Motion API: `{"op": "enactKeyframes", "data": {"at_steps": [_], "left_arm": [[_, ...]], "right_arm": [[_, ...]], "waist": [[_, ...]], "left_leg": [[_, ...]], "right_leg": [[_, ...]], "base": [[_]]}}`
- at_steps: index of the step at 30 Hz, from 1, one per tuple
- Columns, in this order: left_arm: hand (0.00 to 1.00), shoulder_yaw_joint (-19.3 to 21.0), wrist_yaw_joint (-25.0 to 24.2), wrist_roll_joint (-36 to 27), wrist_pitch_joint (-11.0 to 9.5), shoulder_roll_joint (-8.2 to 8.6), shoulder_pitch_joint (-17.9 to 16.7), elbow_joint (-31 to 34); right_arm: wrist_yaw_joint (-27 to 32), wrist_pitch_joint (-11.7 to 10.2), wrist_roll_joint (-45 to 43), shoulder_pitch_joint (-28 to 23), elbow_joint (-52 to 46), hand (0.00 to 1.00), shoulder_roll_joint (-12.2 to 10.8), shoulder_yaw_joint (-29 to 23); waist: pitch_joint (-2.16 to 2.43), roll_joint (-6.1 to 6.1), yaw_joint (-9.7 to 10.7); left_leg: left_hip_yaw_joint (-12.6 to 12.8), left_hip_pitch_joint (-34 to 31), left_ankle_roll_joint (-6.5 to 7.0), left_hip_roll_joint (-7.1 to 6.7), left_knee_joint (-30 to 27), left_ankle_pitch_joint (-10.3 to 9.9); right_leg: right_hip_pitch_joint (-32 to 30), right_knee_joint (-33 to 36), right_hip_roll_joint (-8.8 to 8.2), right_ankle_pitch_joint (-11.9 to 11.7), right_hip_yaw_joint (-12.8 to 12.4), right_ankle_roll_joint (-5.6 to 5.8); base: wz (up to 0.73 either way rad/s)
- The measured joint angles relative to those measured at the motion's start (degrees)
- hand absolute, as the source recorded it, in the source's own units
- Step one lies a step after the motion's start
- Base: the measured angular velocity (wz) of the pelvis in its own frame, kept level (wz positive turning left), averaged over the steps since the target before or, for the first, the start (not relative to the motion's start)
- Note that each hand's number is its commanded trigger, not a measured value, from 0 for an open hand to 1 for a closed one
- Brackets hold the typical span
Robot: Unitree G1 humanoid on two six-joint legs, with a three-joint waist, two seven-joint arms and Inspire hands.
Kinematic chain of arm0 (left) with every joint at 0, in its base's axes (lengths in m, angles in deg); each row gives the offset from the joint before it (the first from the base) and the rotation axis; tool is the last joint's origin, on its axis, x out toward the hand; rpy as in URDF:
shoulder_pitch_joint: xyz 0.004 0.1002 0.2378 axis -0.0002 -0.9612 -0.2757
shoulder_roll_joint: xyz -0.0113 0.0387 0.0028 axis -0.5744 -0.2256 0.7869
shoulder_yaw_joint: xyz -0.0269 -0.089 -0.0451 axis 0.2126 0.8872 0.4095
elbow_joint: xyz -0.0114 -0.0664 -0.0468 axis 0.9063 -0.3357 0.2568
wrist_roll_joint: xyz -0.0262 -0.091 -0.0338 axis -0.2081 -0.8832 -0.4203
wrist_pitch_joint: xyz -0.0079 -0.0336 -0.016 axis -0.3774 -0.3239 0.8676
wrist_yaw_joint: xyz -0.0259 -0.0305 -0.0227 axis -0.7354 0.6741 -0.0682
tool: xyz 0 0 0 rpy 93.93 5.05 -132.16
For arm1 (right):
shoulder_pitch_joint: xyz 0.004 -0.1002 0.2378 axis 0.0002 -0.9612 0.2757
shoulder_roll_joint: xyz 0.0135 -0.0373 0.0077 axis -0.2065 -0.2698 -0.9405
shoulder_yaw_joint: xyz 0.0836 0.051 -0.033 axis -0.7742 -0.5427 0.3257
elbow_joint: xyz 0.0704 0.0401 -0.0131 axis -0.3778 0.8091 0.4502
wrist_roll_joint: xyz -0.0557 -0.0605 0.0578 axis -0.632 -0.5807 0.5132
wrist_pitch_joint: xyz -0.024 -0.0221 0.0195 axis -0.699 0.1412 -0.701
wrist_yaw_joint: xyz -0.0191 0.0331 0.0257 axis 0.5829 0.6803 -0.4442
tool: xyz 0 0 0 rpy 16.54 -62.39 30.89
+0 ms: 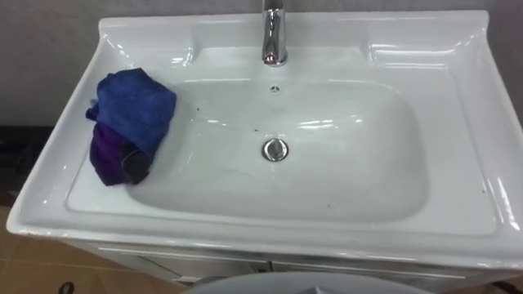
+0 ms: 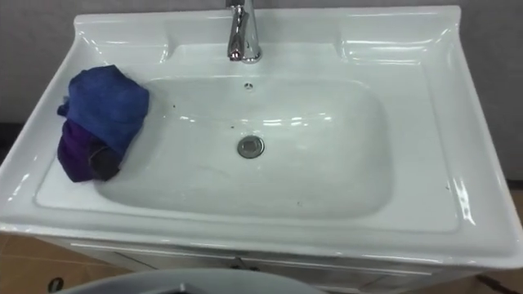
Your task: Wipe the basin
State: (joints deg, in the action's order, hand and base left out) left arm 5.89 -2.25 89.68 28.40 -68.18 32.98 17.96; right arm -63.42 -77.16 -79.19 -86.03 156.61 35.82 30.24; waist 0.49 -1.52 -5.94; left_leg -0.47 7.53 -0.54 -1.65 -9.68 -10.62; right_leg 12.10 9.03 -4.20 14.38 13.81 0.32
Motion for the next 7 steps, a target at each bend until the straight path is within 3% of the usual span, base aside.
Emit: {"op": "enactKeyframes", "data": {"at_steps": [4,7], "left_arm": [[0.0,-2.2,-5.6,0.0,1.2,0.94,1.9,-0.1],[0.0,-3.3,-10.1,0.0,2.3,1.66,3.2,-0.1]], "right_arm": [[-0.6,1.5,-1.7,0.2,0.1,0.0,-1.2,0.6],[-1.0,2.1,-3.4,0.1,-0.2,0.0,-1.5,0.6]], "waist": [[-0.08,1.05,0.7],[-0.2,1.25,1.2]], "left_leg": [[0.7,0.0,0.01,0.13,-0.1,0.0],[2.6,0.0,0.38,0.36,-0.1,-0.3]], "right_leg": [[-0.2,-0.1,0.19,0.0,-1.1,0.01],[-0.4,-0.2,0.23,0.0,-1.8,0.01]], "base": [[-0.06],[-0.13]]}}
